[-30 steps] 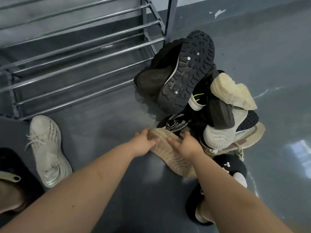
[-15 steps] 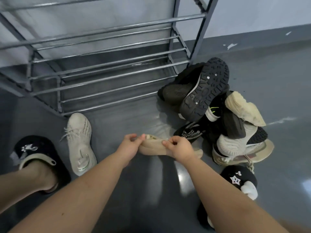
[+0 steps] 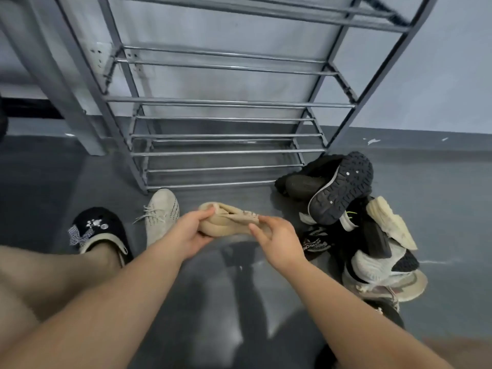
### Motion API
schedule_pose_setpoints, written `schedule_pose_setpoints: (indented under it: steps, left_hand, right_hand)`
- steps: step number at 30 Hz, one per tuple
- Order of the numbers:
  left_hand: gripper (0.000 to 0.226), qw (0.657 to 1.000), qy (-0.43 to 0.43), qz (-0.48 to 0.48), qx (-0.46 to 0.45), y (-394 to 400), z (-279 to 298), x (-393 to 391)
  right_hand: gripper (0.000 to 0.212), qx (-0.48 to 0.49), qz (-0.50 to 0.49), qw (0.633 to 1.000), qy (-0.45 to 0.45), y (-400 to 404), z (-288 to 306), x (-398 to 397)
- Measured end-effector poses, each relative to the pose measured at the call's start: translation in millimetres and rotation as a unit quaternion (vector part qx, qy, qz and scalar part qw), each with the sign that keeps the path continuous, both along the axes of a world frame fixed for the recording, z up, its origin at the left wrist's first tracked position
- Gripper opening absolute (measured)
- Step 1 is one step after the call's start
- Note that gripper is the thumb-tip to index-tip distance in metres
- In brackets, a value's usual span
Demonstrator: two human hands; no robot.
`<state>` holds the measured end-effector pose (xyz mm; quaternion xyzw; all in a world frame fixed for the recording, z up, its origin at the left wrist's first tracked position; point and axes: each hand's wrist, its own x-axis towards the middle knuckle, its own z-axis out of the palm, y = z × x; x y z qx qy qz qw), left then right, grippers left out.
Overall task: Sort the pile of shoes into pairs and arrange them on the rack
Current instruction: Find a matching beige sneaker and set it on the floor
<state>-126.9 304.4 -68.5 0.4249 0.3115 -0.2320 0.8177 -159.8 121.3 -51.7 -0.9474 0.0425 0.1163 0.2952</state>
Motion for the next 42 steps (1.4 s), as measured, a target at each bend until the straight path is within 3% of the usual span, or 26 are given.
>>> schedule_pose_setpoints:
  steps: [2, 3, 4, 6, 8, 11, 15, 19, 25, 32, 42]
  left_hand:
    - [0.015, 1.000, -0.020, 0.016, 0.009, -4, 1, -1]
    - [0.015, 0.999, -0.027, 0.019, 0.015, -8, 2, -3]
    - [0.016, 0.999, -0.032, 0.020, 0.017, -13, 3, -6]
    - [0.016, 0.999, -0.034, 0.025, 0.009, -21, 0, -13]
    - [0.024, 0.999, -0.036, 0.014, 0.007, -30, -5, -22]
    - [0.045, 0.999, -0.017, -0.035, 0.029, -35, -14, -31]
    - [0.035, 0.983, -0.006, -0.172, 0.070, -30, -20, -39]
    - [0.016, 0.990, 0.021, -0.122, 0.068, -18, -31, -42]
    - [0.065, 0.976, 0.097, -0.130, 0.145, 11, -63, -39]
    - [0.032, 0.976, 0.092, -0.115, 0.162, 26, -73, -41]
    - [0.031, 0.981, 0.125, -0.038, 0.145, 51, -98, -15]
  right_hand:
    - [0.061, 0.124, -0.124, 0.981, 0.083, 8, 4, -14]
    - [0.064, 0.224, -0.208, 0.941, 0.147, 14, 7, -18]
    - [0.066, 0.329, -0.280, 0.878, 0.209, 20, 7, -19]
    - [0.072, 0.481, -0.332, 0.761, 0.282, 30, 5, -17]
    - [0.063, 0.553, -0.325, 0.715, 0.279, 32, -2, -13]
    - [0.038, 0.553, -0.312, 0.728, 0.259, 22, -12, -14]
    - [0.029, 0.533, -0.313, 0.738, 0.271, 10, -21, -16]
    - [0.031, 0.497, -0.259, 0.774, 0.294, 11, -26, -12]
    - [0.033, 0.466, -0.187, 0.803, 0.320, 31, -32, -5]
    - [0.033, 0.394, -0.179, 0.841, 0.325, 62, -46, 8]
    - [0.026, 0.382, -0.194, 0.842, 0.329, 104, -74, 40]
